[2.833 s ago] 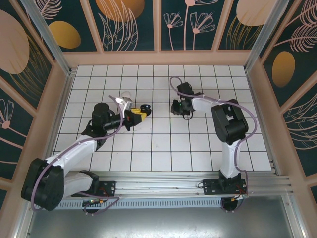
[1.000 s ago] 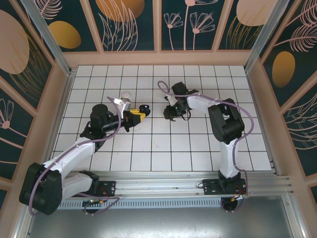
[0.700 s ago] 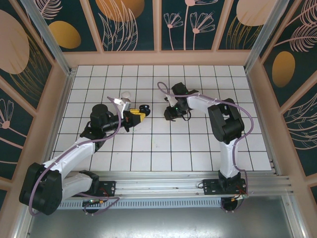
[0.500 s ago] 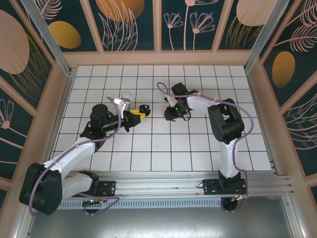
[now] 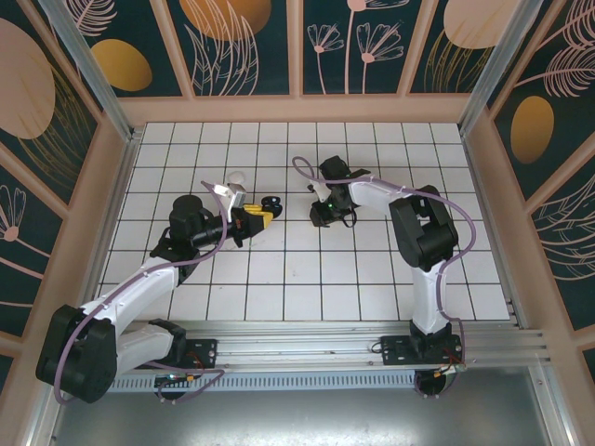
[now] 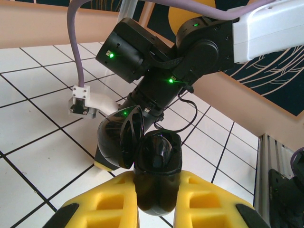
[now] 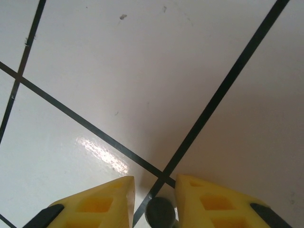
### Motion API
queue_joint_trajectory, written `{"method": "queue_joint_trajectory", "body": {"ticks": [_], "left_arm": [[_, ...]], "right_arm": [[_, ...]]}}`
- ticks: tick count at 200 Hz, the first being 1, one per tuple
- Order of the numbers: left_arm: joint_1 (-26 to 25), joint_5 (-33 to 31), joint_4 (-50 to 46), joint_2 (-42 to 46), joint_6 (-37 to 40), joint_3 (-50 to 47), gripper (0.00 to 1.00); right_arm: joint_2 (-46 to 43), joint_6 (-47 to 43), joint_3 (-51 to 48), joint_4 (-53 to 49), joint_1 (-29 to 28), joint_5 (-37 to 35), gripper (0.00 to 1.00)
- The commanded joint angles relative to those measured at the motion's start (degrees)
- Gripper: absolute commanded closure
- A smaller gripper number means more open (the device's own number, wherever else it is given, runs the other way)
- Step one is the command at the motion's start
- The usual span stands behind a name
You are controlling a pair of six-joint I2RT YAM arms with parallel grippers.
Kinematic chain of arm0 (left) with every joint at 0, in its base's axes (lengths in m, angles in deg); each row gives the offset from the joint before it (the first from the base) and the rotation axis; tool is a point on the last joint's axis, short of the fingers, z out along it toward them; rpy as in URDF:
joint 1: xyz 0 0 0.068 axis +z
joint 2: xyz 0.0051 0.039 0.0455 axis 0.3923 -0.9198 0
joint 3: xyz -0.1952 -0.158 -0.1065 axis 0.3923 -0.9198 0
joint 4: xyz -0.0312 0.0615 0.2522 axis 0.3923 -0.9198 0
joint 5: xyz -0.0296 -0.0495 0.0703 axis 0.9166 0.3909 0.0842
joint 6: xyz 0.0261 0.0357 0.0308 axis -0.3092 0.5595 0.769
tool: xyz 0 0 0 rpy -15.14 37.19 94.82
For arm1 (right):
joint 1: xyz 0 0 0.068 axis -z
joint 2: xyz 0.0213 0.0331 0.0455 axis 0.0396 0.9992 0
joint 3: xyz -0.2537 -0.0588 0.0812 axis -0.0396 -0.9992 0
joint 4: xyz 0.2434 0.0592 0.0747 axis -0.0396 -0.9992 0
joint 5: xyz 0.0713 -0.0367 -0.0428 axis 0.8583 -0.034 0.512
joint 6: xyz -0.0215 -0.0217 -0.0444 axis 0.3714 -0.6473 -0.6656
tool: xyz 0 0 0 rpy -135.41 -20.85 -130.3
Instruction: Insert wireless bluetooth earbuds into charging case
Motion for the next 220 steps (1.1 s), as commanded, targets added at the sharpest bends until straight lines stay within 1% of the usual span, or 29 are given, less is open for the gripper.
{"method": "queue_joint_trajectory", "body": {"ticks": [1,67,102,132,165,220], "left_arm": [[0.14,0.51,0.13,0.30,-0.88,0.86,0.95],[0.14,0.25,0.02,0.90,-0.90,0.42,0.95],[0.09,0.19,-0.14,1.04,-0.78,0.27,0.95],[0.10,0.09,-0.03,1.03,-0.75,0.33,0.95],[0.14,-0.21,0.37,0.86,-0.78,0.64,0.95],[0.09,0.11,4.26,-0.97,-2.64,1.27,0.95]], "right_arm": [[-1.42,-1.22,-0.86,-5.49,-0.34,-2.70,0.72],[-1.39,-1.14,-1.28,-6.20,-0.68,-3.41,0.73],[-2.14,0.38,-1.10,-5.75,-0.65,-3.75,0.81],[-4.65,2.77,-1.38,-4.39,-0.18,-3.46,0.85],[-9.12,7.96,-3.03,-1.24,1.10,-2.38,0.87],[-20.64,20.36,-5.98,5.11,1.33,0.12,0.87]]}}
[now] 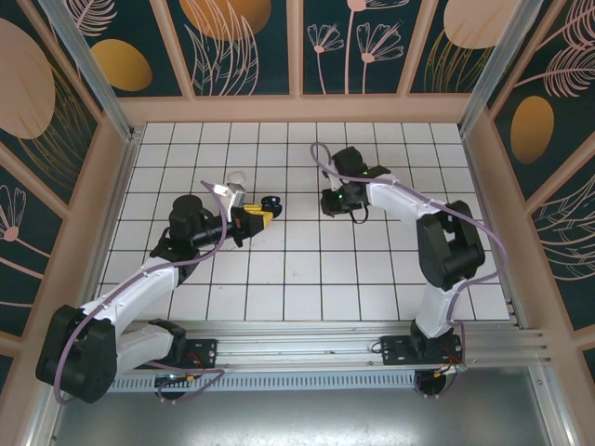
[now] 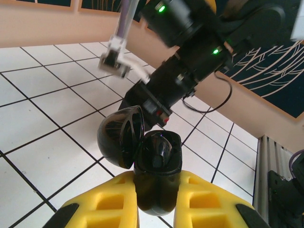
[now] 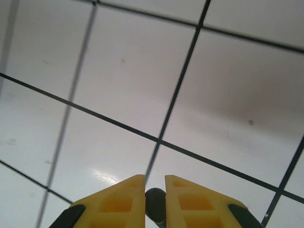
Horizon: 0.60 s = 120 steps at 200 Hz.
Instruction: Insert wireless bluetooth earbuds into charging case
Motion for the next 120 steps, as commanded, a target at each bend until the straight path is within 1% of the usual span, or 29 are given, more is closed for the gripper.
{"method": "queue_joint_trajectory", "body": {"ticks": [1,36,60,69,103,120], "left_arm": [[0.11,0.29,4.13,-1.00,-1.90,1.29,0.95],[0.05,1.00,14.96,-4.41,-6.96,0.85,0.96],[-0.69,0.33,20.52,-7.17,-8.73,1.37,0.97],[-1.43,-0.31,21.47,-8.00,-8.50,1.83,0.97],[-4.93,-3.64,21.44,-10.11,-6.13,4.57,0.97],[-5.96,-5.27,22.69,-10.58,-6.43,5.08,0.97]], "right_arm": [[-6.10,8.03,-1.18,4.31,-0.03,2.28,0.87],[-15.75,16.06,-2.78,11.02,-0.64,2.14,0.87],[-21.92,19.96,-4.38,17.30,-2.62,0.65,0.87],[-23.57,21.18,-4.76,19.54,-3.06,-0.14,0.87],[-26.79,23.95,-5.70,27.44,-9.67,-2.17,0.87],[-27.92,23.88,-6.81,31.03,-12.80,-5.06,0.87]]}}
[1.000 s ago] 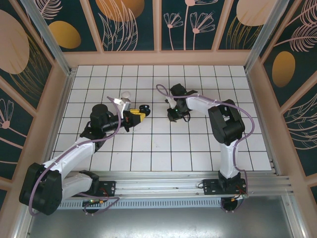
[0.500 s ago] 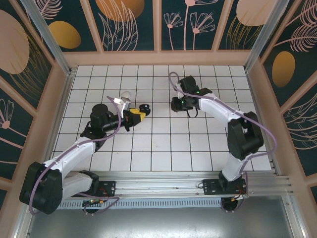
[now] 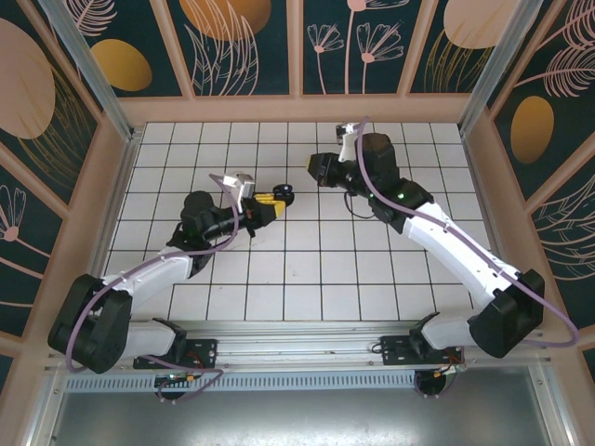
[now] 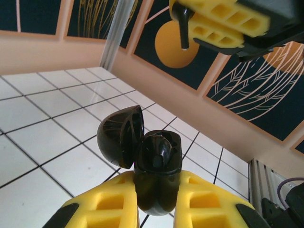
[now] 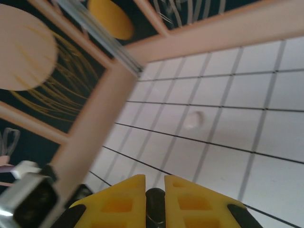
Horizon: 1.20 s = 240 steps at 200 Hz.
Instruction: Insert wireless bluetooth earbuds into charging case
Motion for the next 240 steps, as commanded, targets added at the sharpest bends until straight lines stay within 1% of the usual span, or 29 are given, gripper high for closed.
{"method": "queue_joint_trajectory", "body": {"ticks": [1,26,58,112,196,240], "left_arm": [[-1.44,-2.74,5.62,-0.60,0.11,2.43,0.97],[-1.63,-3.47,10.15,-1.85,-2.76,2.19,0.97],[-2.29,-4.47,13.33,-2.45,-4.42,1.73,0.97],[-2.53,-4.58,13.15,-2.18,-4.53,1.37,0.97],[-2.96,-4.79,13.44,-1.99,-4.72,1.27,0.97],[-3.00,-5.14,13.32,-1.57,-4.70,1.30,0.97]], "right_arm": [[-1.67,2.56,-2.41,8.92,-3.70,-4.25,0.87],[-3.92,4.81,-8.43,18.11,-6.39,-6.70,0.87],[-4.79,7.63,-13.02,24.08,-7.61,-7.91,0.87],[-4.88,9.86,-13.75,24.33,-7.70,-8.65,0.87],[-4.29,13.68,-16.27,29.91,-7.74,-7.93,0.88],[-3.79,14.33,-17.23,29.68,-8.53,-7.98,0.88]]}}
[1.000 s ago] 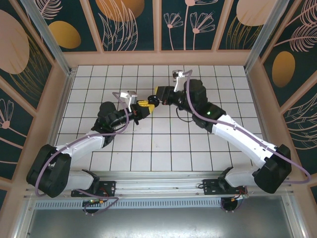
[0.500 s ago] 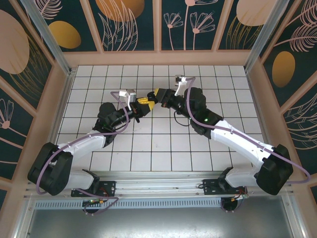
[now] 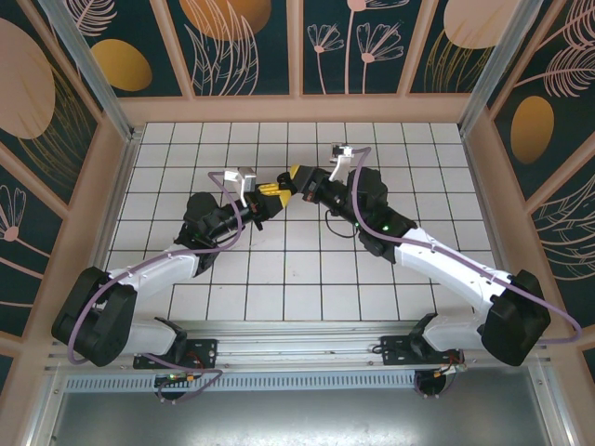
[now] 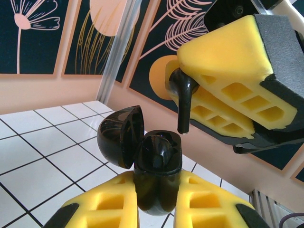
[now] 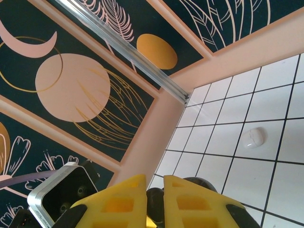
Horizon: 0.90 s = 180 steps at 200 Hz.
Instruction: Insert wireless bluetooth earbuds into charging case
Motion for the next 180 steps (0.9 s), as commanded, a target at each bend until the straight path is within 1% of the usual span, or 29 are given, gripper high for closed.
{"method": "queue_joint_trajectory", "body": {"ticks": [1,76,180], "left_arm": [[-0.36,-0.31,3.27,0.61,-0.81,0.44,0.97],[-0.42,-0.18,3.33,1.24,-0.99,0.33,0.97],[-0.52,-0.16,2.81,1.15,-0.90,-0.21,0.97]], "right_arm": [[-0.25,1.05,-1.32,2.92,-0.95,-0.62,0.88],[0.01,2.75,-3.74,3.89,-1.20,-1.33,0.88],[-0.98,1.76,-0.34,4.51,-1.22,-3.46,0.89]]}}
